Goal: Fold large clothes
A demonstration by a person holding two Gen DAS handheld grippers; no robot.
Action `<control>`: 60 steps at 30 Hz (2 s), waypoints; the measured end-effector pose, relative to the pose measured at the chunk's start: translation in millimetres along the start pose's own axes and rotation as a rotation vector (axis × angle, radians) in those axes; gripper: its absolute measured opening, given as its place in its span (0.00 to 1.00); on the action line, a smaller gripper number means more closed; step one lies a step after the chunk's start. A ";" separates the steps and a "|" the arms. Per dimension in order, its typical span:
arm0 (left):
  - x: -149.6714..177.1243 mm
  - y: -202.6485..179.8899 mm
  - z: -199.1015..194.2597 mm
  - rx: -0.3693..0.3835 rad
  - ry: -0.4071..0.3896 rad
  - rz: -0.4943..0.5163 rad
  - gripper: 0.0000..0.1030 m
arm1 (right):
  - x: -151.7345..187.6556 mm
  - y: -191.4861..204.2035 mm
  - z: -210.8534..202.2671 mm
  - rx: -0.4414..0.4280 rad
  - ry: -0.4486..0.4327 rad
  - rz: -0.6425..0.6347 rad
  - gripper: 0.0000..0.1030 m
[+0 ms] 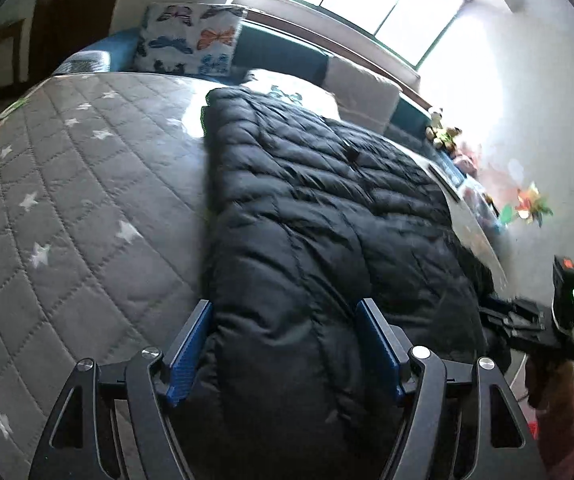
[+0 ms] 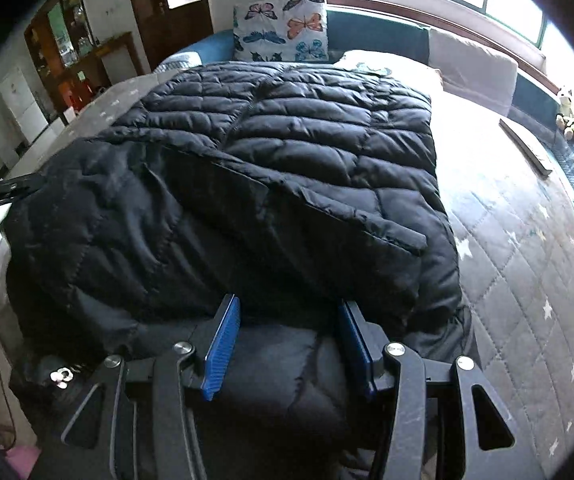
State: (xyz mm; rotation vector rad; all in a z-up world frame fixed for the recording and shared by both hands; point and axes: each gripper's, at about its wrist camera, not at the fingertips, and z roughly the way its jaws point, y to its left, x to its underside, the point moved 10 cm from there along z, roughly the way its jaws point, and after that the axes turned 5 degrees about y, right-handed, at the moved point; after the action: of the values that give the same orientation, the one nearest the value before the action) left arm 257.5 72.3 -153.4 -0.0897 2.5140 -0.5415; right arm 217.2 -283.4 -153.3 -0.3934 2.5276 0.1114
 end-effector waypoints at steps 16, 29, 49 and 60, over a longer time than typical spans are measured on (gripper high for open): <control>20.3 -36.6 -5.3 -0.116 -0.072 0.098 0.74 | -56.5 68.8 -64.9 -0.127 -0.195 -0.096 0.54; 13.8 -38.0 -46.1 -0.101 -0.108 0.148 0.74 | -51.7 97.9 22.1 -0.075 -0.038 -0.195 0.52; 7.5 -94.6 -8.7 -0.040 0.021 0.303 0.74 | -2.9 -24.1 -12.8 -0.038 -0.061 0.018 0.52; -4.1 -153.2 17.6 0.110 0.086 0.332 0.74 | -31.9 -42.8 4.0 -0.032 -0.021 0.044 0.52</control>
State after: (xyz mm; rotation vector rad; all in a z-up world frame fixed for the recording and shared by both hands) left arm 262.7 -73.6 -103.8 0.3934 2.5028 -0.5522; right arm 257.6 -315.4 -138.7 -0.3472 2.5171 0.1724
